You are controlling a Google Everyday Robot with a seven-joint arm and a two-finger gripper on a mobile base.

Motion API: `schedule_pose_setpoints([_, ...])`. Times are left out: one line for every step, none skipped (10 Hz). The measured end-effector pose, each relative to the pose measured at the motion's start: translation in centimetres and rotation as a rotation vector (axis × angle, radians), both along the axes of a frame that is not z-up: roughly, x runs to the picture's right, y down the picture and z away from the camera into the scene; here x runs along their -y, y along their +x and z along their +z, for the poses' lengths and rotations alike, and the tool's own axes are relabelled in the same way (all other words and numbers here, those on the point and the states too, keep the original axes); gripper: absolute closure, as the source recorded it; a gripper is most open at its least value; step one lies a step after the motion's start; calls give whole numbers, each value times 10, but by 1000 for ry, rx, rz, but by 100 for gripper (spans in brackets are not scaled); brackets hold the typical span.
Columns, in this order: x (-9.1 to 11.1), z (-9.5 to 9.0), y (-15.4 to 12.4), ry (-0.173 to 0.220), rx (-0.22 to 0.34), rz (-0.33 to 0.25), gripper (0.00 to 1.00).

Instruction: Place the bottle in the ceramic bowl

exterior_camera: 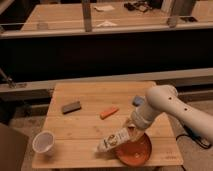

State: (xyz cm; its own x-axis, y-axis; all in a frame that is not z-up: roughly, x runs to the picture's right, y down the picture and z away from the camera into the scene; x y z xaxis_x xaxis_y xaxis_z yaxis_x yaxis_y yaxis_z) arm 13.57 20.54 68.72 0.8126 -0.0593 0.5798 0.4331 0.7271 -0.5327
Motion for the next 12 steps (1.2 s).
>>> schedule_pose_setpoints([1, 2, 0, -5, 0, 0, 97])
schedule_pose_setpoints([1, 3, 6, -4, -9, 13, 97])
schedule_pose_setpoints([-1, 2, 15, -8, -10, 9, 97])
schedule_pose_setpoints([-3, 2, 18, -10, -10, 5, 97])
schedule_pose_setpoints([-2, 2, 16, -7, -6, 2, 92])
schedule_pose_setpoints([0, 4, 15, -6, -3, 1, 87])
schedule_pose_setpoints([0, 4, 15, -4, -4, 4, 77])
schedule_pose_setpoints([0, 5, 17, 1, -7, 6, 67])
schedule_pose_setpoints([0, 5, 19, 4, -11, 9, 55])
schedule_pose_setpoints([0, 5, 21, 7, -12, 10, 41])
schedule_pose_setpoints([0, 6, 22, 10, -10, 9, 33])
schedule_pose_setpoints([1, 6, 23, 12, -9, 10, 30])
